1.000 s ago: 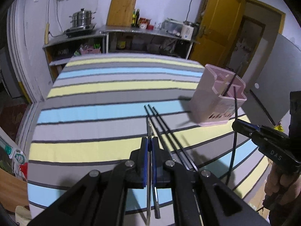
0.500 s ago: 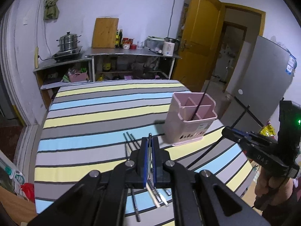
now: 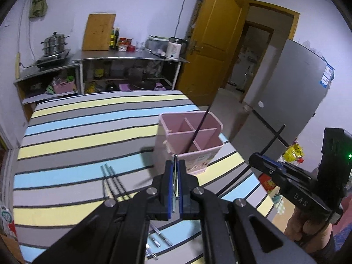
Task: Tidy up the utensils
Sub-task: 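Lift both held utensils and carry them over the pink holder, then lower both utensils into the pink holder and open both tools, then move both tools back down to the remaining chopsticks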
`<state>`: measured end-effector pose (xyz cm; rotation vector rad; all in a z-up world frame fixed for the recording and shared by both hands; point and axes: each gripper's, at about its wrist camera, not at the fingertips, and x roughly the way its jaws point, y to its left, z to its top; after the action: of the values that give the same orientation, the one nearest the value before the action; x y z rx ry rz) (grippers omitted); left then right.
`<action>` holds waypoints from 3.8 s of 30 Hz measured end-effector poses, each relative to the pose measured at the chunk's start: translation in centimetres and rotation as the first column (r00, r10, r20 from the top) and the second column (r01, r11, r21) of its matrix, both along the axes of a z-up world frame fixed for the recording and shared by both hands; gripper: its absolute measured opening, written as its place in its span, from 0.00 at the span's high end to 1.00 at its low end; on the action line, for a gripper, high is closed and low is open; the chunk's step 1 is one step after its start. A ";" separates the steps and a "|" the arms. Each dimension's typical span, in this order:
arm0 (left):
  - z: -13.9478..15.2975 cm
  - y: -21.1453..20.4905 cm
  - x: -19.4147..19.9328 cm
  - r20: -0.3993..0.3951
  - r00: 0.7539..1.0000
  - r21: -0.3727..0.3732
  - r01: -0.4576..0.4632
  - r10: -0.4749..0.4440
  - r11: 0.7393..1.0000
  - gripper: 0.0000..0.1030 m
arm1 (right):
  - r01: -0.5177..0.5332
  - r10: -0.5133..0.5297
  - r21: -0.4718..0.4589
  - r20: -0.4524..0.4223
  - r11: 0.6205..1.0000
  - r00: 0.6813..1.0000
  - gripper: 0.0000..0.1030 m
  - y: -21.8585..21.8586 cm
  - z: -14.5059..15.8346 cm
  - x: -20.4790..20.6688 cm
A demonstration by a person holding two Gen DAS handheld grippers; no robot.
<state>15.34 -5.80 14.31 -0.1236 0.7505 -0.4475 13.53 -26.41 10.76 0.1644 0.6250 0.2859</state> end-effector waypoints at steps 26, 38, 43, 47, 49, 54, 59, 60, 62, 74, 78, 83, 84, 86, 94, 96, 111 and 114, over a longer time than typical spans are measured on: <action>2.8 -2.8 9.2 0.052 0.998 -0.073 -0.015 0.019 0.997 0.96 | 0.089 -0.101 0.090 0.133 0.992 0.986 0.95 -2.4 4.9 7.5; -1.9 -3.2 11.4 -0.044 0.999 -0.043 -0.024 0.022 0.999 0.96 | 0.077 -0.078 0.066 0.005 0.995 0.997 0.95 -1.9 -1.1 10.7; -1.6 -2.9 11.2 -0.027 1.000 -0.047 -0.015 0.014 0.999 0.94 | 0.066 -0.064 0.062 -0.029 0.996 0.998 0.94 -1.7 -2.3 10.6; -0.5 -2.0 10.1 0.012 1.000 -0.064 -0.019 0.019 0.998 0.93 | 0.069 -0.069 0.047 0.005 0.997 0.998 0.87 -1.7 -1.6 9.5; 0.2 -1.5 9.4 0.038 0.999 -0.075 -0.020 0.023 0.997 0.93 | 0.074 -0.075 0.043 0.024 0.996 0.997 0.85 -1.9 -1.0 8.8; 1.7 0.2 7.4 0.095 0.994 -0.107 -0.034 0.044 0.994 0.93 | 0.081 -0.084 0.051 0.054 0.995 0.995 0.79 -2.3 0.1 7.1; 1.6 1.9 5.0 0.124 0.990 -0.113 -0.057 0.071 0.992 0.93 | 0.076 -0.079 0.043 0.078 0.996 0.994 0.79 -2.2 0.5 4.6; 1.4 2.2 4.4 0.130 0.989 -0.111 -0.062 0.076 0.992 0.93 | 0.071 -0.074 0.041 0.079 0.997 0.994 0.79 -2.1 0.5 4.3; 1.0 2.8 3.3 0.146 0.986 -0.107 -0.068 0.083 0.992 0.93 | 0.058 -0.061 0.034 0.084 0.998 0.995 0.79 -1.7 0.5 3.1; -2.9 5.9 -2.9 0.157 0.972 -0.049 -0.167 0.173 0.985 0.93 | 0.004 -0.003 -0.019 0.076 1.000 0.997 0.79 1.3 -1.5 -1.7; -5.0 6.7 -4.3 0.125 0.975 -0.033 -0.183 0.186 0.983 0.93 | -0.015 0.016 -0.028 0.057 0.999 0.998 0.79 2.1 -2.5 -2.6; -7.3 7.4 -5.4 0.086 0.977 -0.029 -0.193 0.195 0.981 0.93 | -0.048 0.049 -0.033 0.017 0.998 0.999 0.79 3.2 -4.3 -3.3; -7.7 7.5 -5.5 0.079 0.977 -0.028 -0.195 0.196 0.980 0.93 | -0.056 0.056 -0.035 0.008 0.998 0.998 0.79 3.5 -4.6 -3.3; -8.5 7.6 -5.6 0.062 0.978 -0.020 -0.201 0.202 0.979 0.93 | -0.066 0.066 -0.040 -0.003 0.997 0.998 0.79 3.9 -5.1 -3.4; -11.7 7.9 -4.4 -0.018 0.976 0.010 -0.219 0.219 0.976 0.93 | -0.121 0.118 -0.086 -0.048 0.989 0.992 0.79 6.0 -7.2 -2.7; -12.5 8.0 -3.8 -0.037 0.975 0.014 -0.220 0.221 0.975 0.93 | -0.133 0.128 -0.096 -0.063 0.986 0.990 0.79 6.5 -7.8 -2.3; -17.8 7.3 1.9 -0.145 0.960 0.090 -0.229 0.240 0.969 0.83 | -0.231 0.206 -0.112 -0.202 0.966 0.958 0.79 10.4 -13.5 2.9; -18.4 7.3 2.6 -0.155 0.955 0.105 -0.238 0.253 0.965 0.83 | -0.245 0.215 -0.113 -0.225 0.963 0.950 0.79 10.9 -14.5 4.0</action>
<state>17.96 1.53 -4.07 -0.1738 0.9061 -0.1679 17.50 -15.47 -3.74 -0.0147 0.8750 0.4529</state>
